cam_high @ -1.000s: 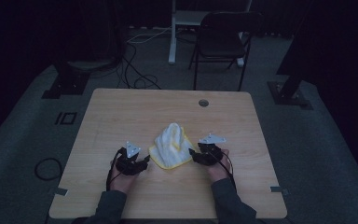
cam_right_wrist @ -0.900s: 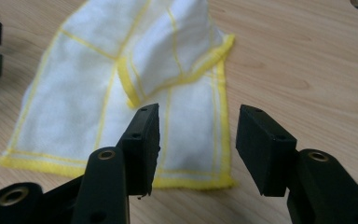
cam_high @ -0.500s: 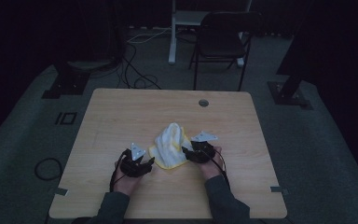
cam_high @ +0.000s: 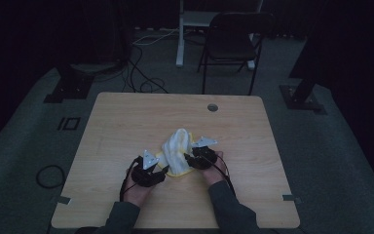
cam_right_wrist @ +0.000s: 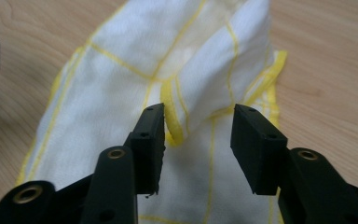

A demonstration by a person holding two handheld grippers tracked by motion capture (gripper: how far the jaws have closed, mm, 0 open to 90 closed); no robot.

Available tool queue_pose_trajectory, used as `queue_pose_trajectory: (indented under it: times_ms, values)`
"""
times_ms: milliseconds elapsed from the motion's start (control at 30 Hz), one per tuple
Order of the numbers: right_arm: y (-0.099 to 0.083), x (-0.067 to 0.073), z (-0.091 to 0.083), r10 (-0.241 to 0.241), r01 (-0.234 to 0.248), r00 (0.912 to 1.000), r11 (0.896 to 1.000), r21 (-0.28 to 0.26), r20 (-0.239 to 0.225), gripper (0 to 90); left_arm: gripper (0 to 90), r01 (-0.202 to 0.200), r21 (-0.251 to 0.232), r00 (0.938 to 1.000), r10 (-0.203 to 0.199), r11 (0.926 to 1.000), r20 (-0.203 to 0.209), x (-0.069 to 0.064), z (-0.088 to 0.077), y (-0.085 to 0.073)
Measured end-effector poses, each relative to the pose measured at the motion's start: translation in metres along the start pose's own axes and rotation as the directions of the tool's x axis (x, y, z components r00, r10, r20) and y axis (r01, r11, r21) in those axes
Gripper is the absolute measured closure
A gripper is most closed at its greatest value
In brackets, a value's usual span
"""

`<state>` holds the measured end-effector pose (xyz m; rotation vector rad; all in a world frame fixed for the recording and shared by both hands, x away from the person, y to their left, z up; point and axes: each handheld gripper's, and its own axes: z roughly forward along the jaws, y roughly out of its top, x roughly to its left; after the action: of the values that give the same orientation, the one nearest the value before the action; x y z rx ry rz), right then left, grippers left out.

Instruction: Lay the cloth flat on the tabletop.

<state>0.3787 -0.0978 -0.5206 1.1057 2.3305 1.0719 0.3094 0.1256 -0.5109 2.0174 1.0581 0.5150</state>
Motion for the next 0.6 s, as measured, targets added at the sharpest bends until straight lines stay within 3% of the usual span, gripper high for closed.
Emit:
queue_pose_trajectory:
  times_ms: [100, 267, 367, 600]
  values:
    - [-0.001, -0.001, 0.003, -0.01, 0.01, 0.9999, 1.0, 0.012, -0.01, 61.6, 49.6, 0.0, -0.005, 0.9999, 0.0, 1.0, 0.015, -0.003, 0.001, 0.003]
    - [-0.003, -0.004, 0.005, -0.034, 0.035, 0.9988, 0.999, 0.019, -0.033, 81.9, 50.5, -0.033, -0.006, 0.9987, 0.034, 0.9994, 0.039, -0.015, 0.005, 0.01]
    - [-0.002, -0.007, 0.002, -0.039, 0.039, 0.999, 0.999, 0.006, -0.022, 87.0, 51.1, -0.048, -0.006, 0.9977, 0.049, 0.9988, 0.048, -0.02, 0.008, 0.014]
    - [0.0, -0.018, -0.005, -0.023, 0.023, 0.9997, 1.0, -0.004, 0.007, 87.7, 52.3, -0.084, 0.009, 0.993, 0.083, 0.9965, 0.084, -0.037, 0.023, 0.022]
